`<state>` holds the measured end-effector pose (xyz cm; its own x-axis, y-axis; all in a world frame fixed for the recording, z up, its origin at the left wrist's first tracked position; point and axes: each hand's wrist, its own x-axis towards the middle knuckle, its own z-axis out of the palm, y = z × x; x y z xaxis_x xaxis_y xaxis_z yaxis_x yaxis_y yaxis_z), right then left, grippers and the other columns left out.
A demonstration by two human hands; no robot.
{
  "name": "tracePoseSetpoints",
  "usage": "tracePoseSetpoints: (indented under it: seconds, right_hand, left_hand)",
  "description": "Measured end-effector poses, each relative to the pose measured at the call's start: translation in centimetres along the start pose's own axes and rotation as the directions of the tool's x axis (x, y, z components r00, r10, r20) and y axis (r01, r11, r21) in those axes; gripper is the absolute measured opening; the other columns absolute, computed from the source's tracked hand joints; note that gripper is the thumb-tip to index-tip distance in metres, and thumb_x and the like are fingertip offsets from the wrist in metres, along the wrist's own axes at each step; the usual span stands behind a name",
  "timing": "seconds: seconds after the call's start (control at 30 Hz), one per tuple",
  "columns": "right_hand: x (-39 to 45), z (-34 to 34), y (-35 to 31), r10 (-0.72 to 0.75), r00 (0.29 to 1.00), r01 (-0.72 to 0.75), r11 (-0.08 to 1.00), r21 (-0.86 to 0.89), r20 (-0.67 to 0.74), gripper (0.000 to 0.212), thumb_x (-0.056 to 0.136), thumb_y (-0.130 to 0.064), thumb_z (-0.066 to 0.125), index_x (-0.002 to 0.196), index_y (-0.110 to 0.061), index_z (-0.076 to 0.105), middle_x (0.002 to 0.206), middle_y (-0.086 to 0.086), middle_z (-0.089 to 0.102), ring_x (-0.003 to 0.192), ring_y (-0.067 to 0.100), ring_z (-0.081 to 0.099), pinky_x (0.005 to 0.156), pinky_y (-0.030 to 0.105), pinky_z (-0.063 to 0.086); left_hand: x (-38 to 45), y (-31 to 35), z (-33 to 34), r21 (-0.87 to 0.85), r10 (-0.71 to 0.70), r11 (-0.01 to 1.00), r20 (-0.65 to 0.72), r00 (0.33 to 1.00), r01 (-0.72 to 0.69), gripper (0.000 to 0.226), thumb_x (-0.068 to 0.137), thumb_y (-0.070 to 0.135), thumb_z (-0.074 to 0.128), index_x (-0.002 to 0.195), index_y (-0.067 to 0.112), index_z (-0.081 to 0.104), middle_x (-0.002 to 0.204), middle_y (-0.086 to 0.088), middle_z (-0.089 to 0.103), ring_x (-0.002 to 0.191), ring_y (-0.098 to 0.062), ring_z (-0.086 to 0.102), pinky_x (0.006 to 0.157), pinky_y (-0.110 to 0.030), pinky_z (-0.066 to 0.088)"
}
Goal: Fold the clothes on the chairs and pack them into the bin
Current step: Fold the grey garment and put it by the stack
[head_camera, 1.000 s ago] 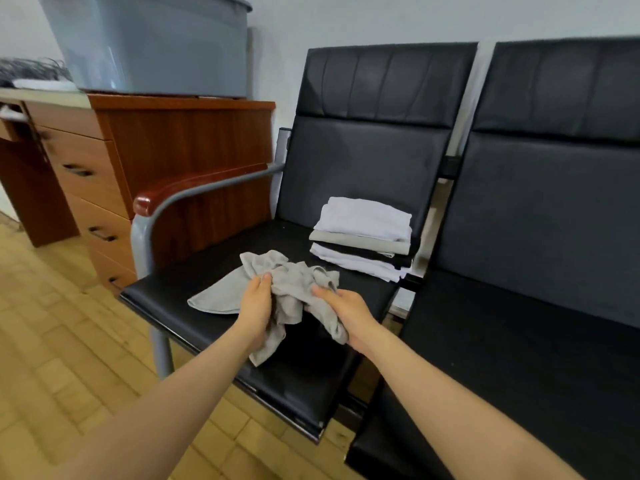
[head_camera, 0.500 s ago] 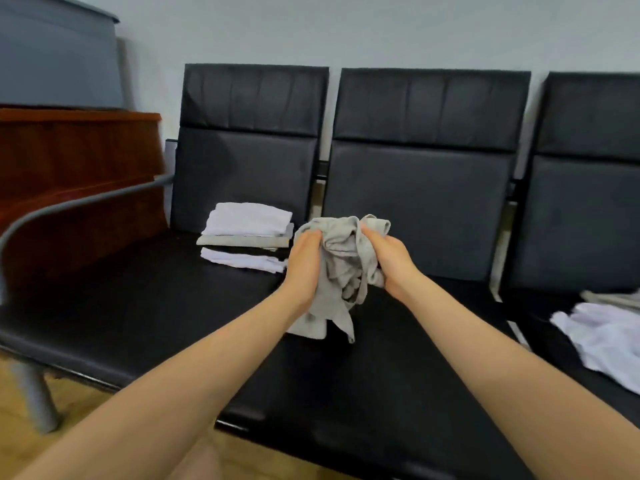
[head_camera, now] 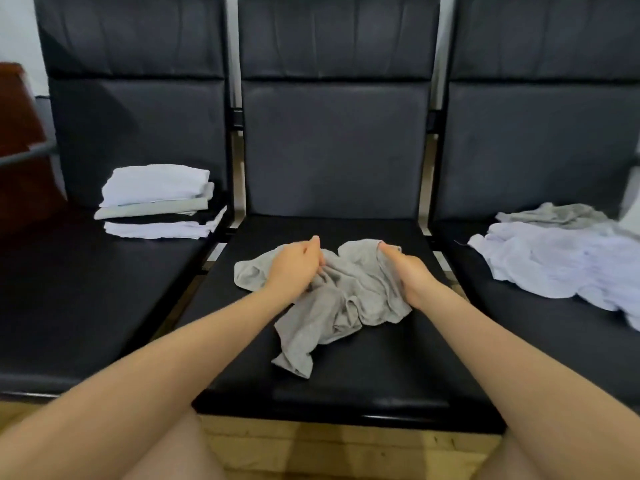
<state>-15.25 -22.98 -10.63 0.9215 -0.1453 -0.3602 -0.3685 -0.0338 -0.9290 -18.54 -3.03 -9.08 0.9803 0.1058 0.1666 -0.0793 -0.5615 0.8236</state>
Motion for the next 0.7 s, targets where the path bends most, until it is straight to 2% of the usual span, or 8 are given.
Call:
tracePoseSetpoints:
  seconds: [0.1, 0.23, 0.27, 0.33, 0.4, 0.53, 0.6, 0.7]
  right_hand:
    - [-0.3, 0.3, -0.1, 0.046, 0.999, -0.047, 0.999, 0.007, 0.023, 0.062, 0.084, -0.044, 0.064, 0.134, -0.009, 0.052, 0.128, 0.012, 0.059, 0.114, 0.031, 0.057, 0.105, 0.046, 0.043]
    - [0.4, -0.6, -0.2, 0.030, 0.996, -0.038, 0.995, 0.092, 0.088, 0.047, 0.086, -0.027, 0.070, 0.126, -0.006, 0.059, 0.121, 0.013, 0.065, 0.110, 0.028, 0.062, 0.102, 0.045, 0.046]
    - [0.8, -1.0, -0.2, 0.009, 0.997, -0.018, 0.994, 0.110, 0.080, 0.044, 0.086, -0.024, 0.070, 0.124, -0.006, 0.060, 0.119, 0.013, 0.066, 0.108, 0.027, 0.063, 0.101, 0.044, 0.047]
    - [1.9, -1.8, -0.3, -0.028, 0.999, 0.024, 0.993, 0.115, 0.036, 0.043, 0.086, -0.022, 0.068, 0.126, -0.006, 0.059, 0.122, 0.012, 0.065, 0.110, 0.027, 0.062, 0.103, 0.044, 0.045]
    - [2.9, -2.5, -0.4, -0.062, 0.997, 0.066, 0.992, 0.112, -0.039, 0.044, 0.087, -0.021, 0.066, 0.128, -0.006, 0.059, 0.125, 0.012, 0.063, 0.114, 0.028, 0.059, 0.105, 0.044, 0.043]
    - [3.8, -3.2, -0.5, -0.060, 0.988, 0.071, 0.994, 0.077, -0.139, 0.043, 0.089, -0.027, 0.062, 0.128, -0.009, 0.058, 0.123, 0.011, 0.062, 0.112, 0.028, 0.058, 0.103, 0.044, 0.045]
    - [3.7, -3.0, -0.3, -0.066, 0.986, 0.079, 0.994, 0.080, -0.154, 0.044, 0.089, -0.030, 0.062, 0.129, -0.011, 0.057, 0.123, 0.008, 0.061, 0.112, 0.027, 0.057, 0.101, 0.043, 0.046]
    - [2.8, -3.0, -0.4, -0.146, 0.980, 0.153, 0.987, 0.046, -0.137, 0.030, 0.091, -0.032, 0.061, 0.116, -0.017, 0.063, 0.115, 0.003, 0.063, 0.108, 0.023, 0.058, 0.095, 0.039, 0.047]
  left_hand:
    - [3.5, 0.3, 0.3, 0.055, 0.010, 0.998, -0.080, 0.997, -0.006, 0.037, 0.100, 0.030, 0.037, 0.077, 0.018, 0.063, 0.078, 0.006, 0.062, 0.081, -0.016, 0.058, 0.072, -0.030, 0.039]
    - [5.7, -1.8, 1.8, 0.228, 0.024, 0.973, 0.065, 0.998, -0.038, 0.028, 0.097, 0.032, 0.041, 0.108, 0.021, 0.064, 0.107, 0.000, 0.065, 0.098, -0.018, 0.057, 0.082, -0.031, 0.043]
    - [5.6, -2.5, 2.4, 0.318, 0.028, 0.946, 0.114, 0.993, -0.063, 0.029, 0.098, 0.035, 0.041, 0.111, 0.024, 0.064, 0.109, 0.000, 0.065, 0.101, -0.019, 0.058, 0.086, -0.033, 0.043]
    - [5.1, -3.6, 3.6, 0.563, 0.101, 0.804, 0.191, 0.976, -0.193, 0.032, 0.097, 0.042, 0.040, 0.113, 0.030, 0.065, 0.110, 0.000, 0.062, 0.105, -0.020, 0.057, 0.095, -0.035, 0.038]
    - [4.9, -3.5, 3.8, 0.648, 0.211, 0.702, 0.209, 0.955, -0.296, 0.031, 0.096, 0.044, 0.042, 0.111, 0.030, 0.065, 0.106, 0.001, 0.061, 0.104, -0.019, 0.055, 0.097, -0.033, 0.031]
    - [3.9, -2.2, 3.5, 0.565, 0.340, 0.740, 0.155, 0.928, -0.365, 0.027, 0.097, 0.035, 0.042, 0.090, 0.020, 0.064, 0.092, 0.003, 0.062, 0.090, -0.017, 0.056, 0.086, -0.029, 0.032]
    - [2.6, -1.8, 3.5, 0.516, 0.389, 0.751, 0.158, 0.908, -0.412, 0.031, 0.099, 0.033, 0.042, 0.075, 0.017, 0.054, 0.081, 0.004, 0.059, 0.080, -0.017, 0.054, 0.078, -0.030, 0.037]
    - [1.6, -1.4, 3.2, 0.388, 0.318, 0.837, 0.231, 0.920, -0.387, 0.039, 0.098, 0.036, 0.045, 0.061, 0.022, 0.042, 0.062, 0.008, 0.048, 0.069, -0.014, 0.051, 0.061, -0.026, 0.034]
